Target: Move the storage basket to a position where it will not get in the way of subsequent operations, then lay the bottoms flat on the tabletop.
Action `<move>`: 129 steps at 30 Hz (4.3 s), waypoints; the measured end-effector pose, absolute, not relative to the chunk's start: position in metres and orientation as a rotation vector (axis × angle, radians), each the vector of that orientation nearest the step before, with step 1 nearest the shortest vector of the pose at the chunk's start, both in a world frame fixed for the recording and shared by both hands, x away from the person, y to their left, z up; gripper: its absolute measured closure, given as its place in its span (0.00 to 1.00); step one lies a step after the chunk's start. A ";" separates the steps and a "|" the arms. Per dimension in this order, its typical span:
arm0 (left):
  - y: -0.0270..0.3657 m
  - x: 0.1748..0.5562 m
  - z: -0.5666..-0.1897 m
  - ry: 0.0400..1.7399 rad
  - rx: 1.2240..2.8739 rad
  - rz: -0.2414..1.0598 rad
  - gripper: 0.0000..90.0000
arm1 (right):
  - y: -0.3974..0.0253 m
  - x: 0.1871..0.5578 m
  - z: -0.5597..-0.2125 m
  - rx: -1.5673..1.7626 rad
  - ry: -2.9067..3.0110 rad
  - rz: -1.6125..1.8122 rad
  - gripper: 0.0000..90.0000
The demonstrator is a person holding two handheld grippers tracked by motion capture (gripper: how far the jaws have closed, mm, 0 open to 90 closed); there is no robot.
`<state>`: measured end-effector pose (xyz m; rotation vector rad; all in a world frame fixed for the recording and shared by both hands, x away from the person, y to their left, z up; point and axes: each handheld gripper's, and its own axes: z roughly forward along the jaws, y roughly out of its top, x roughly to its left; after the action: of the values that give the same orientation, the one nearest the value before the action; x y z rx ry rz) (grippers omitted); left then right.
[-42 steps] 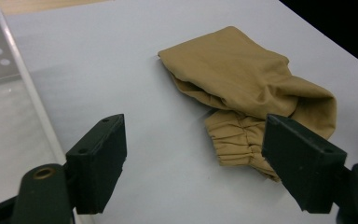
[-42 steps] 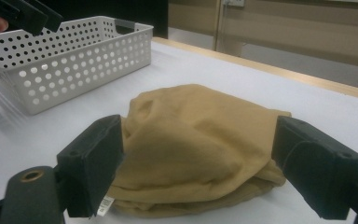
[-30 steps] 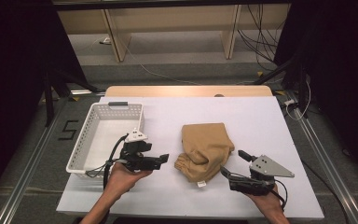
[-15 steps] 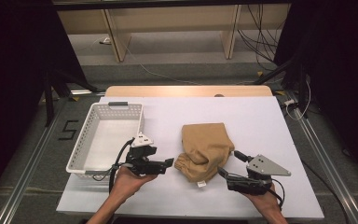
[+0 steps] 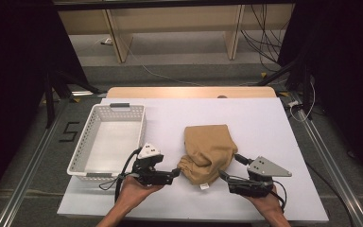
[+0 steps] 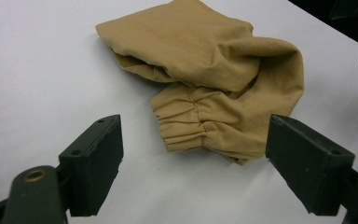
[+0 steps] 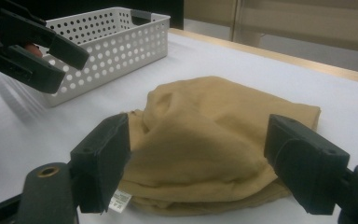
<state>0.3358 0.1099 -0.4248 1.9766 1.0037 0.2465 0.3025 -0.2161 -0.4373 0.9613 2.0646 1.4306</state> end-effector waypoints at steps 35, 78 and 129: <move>0.116 0.320 -0.444 1.012 1.982 0.250 0.19 | -0.177 0.331 -0.440 0.873 2.270 1.260 0.42; 0.113 0.322 -0.450 1.014 2.000 0.258 0.19 | -0.145 0.421 -0.403 0.903 2.272 1.248 0.98; 0.063 0.340 -0.450 0.886 2.103 0.352 0.20 | -0.224 0.384 -0.429 1.101 2.255 1.187 0.35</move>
<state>0.3397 0.0632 -0.4504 2.1033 0.8856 0.3524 0.3839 -0.2237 -0.4291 1.1013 2.2548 1.1873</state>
